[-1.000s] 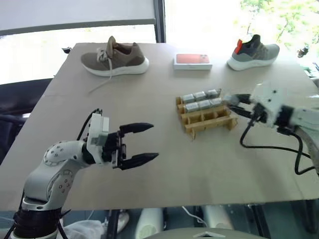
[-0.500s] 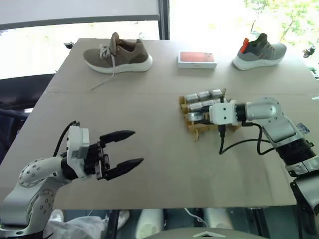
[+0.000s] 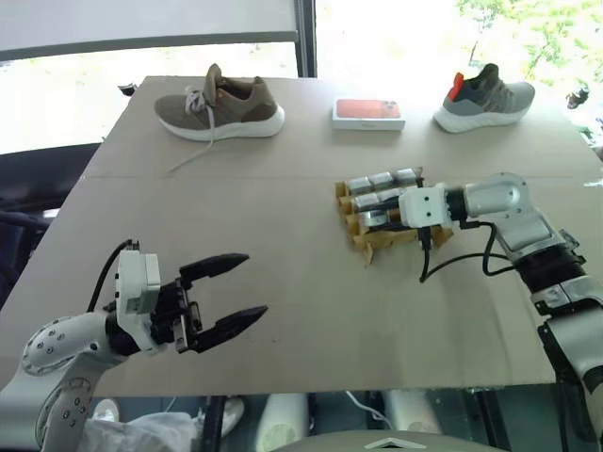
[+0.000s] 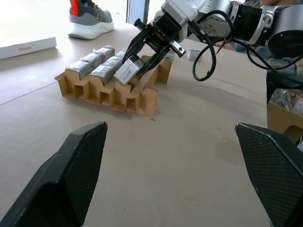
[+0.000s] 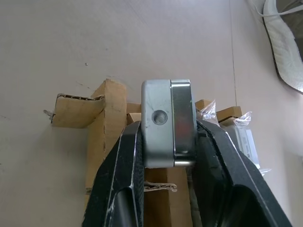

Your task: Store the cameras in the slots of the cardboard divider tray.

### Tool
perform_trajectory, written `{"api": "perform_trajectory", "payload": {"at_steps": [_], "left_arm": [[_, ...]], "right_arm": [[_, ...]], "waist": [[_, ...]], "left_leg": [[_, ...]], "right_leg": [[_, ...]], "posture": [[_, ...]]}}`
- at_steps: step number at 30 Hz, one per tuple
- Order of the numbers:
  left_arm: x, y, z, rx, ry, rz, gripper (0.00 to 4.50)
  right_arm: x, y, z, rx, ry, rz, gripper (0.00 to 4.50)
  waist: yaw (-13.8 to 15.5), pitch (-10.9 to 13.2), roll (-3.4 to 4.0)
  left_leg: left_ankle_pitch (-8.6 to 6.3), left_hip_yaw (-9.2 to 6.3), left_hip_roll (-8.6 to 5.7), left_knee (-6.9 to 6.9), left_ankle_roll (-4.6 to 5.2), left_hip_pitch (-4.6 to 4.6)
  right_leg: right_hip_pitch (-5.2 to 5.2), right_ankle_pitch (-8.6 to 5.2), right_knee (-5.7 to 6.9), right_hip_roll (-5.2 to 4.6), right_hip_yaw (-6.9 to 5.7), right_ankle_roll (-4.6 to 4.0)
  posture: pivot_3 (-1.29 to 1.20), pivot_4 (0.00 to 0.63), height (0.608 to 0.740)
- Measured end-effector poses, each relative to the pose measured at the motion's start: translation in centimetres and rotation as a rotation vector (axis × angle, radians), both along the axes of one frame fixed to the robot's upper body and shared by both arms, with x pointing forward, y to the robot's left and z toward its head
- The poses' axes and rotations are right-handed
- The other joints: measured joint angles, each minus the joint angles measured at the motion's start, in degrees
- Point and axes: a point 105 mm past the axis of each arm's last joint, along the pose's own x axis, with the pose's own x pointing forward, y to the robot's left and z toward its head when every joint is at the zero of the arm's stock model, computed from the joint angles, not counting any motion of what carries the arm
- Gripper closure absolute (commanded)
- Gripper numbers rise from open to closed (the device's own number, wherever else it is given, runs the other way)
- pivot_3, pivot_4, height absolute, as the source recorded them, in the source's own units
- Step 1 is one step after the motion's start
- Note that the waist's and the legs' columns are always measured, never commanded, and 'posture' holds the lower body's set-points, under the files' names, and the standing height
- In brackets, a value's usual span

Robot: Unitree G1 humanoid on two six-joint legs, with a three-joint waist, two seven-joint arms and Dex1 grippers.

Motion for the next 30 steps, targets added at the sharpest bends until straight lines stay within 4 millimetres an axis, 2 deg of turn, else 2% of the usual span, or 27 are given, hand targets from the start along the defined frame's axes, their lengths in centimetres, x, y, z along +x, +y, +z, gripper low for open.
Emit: {"api": "perform_trajectory", "payload": {"at_steps": [11, 18, 30], "left_arm": [[-0.4, 0.1, -0.1, -0.001, -0.004, 0.033, 0.00], [-0.4, -0.1, 0.0, -0.003, -0.013, 0.034, 0.00], [-0.5, 0.0, -0.1, -0.008, -0.009, 0.042, 0.00]], "right_arm": [[0.7, -0.4, 0.5, 0.070, 0.148, -0.097, 3.67], [0.6, -1.0, 0.1, 0.046, 0.148, -0.118, 3.67], [-0.4, -0.8, -0.8, -0.009, 0.118, -0.056, 3.67]], "waist": [[0.0, 0.0, 0.01], [0.0, 0.0, 0.02], [0.1, 0.0, 0.02]], "left_leg": [[0.00, 0.00, 0.02, 0.01, 0.00, 0.01], [0.00, -0.03, -0.01, -0.01, 0.00, -0.06], [0.00, -0.03, -0.03, -0.01, 0.00, -0.06]], "right_leg": [[0.00, -0.06, 0.01, -0.10, 0.01, -0.14], [-0.02, 0.01, -0.03, -0.03, -0.05, -0.02], [-0.01, 0.01, -0.03, -0.02, -0.05, 0.00]], "posture": [[0.00, 0.150, 0.740], [0.00, 0.150, 0.740], [0.00, 0.150, 0.740]]}}
